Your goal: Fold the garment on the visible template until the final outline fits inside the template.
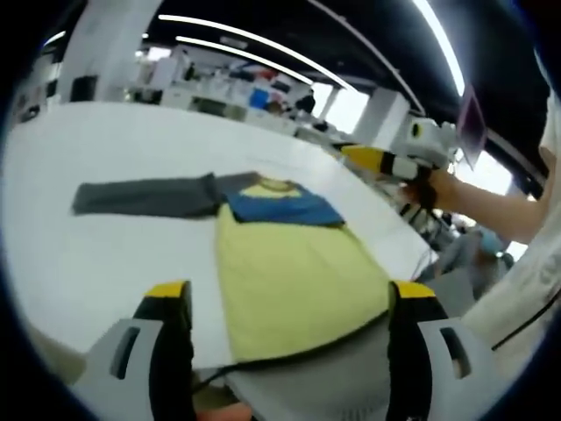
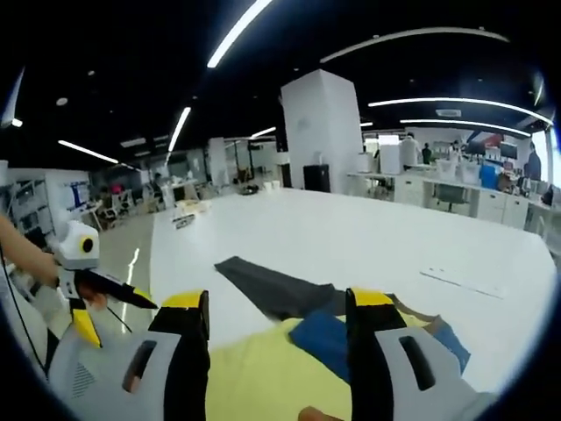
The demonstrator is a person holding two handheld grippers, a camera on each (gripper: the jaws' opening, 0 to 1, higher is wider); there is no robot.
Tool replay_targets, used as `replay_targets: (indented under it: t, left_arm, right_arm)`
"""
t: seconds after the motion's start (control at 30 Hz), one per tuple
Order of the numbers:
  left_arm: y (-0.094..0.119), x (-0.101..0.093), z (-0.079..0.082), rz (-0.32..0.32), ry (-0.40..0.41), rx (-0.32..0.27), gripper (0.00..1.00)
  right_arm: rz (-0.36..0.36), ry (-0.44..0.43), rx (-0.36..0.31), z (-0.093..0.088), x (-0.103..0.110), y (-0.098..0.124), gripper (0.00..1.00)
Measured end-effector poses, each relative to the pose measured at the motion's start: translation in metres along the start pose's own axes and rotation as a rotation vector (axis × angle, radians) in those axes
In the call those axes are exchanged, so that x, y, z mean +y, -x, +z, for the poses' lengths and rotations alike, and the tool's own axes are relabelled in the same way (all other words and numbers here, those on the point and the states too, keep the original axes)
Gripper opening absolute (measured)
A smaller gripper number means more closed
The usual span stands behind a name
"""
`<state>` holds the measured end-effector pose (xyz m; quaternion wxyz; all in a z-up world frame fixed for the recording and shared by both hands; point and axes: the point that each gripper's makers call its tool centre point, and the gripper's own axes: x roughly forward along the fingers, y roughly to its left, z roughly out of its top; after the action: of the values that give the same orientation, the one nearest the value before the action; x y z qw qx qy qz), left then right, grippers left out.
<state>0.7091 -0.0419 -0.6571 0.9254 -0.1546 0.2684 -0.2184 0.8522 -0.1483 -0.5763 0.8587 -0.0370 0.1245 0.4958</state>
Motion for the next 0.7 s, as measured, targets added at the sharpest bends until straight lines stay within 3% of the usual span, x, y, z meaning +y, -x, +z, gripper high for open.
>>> replay_targets:
  t: [0.1, 0.3, 0.7]
  left_arm:
    - [-0.003, -0.001, 0.003, -0.01, -0.002, -0.003, 0.89]
    - [-0.009, -0.004, 0.005, -0.033, -0.009, 0.003, 0.89]
    - [-0.018, -0.007, 0.01, -0.054, -0.016, 0.009, 0.89]
  right_arm:
    - [-0.013, 0.042, 0.023, -0.003, 0.002, 0.01, 0.65]
    - [-0.034, 0.023, 0.013, 0.001, 0.007, 0.034, 0.67]
    - [-0.118, -0.017, -0.005, 0.004, -0.005, 0.075, 0.73]
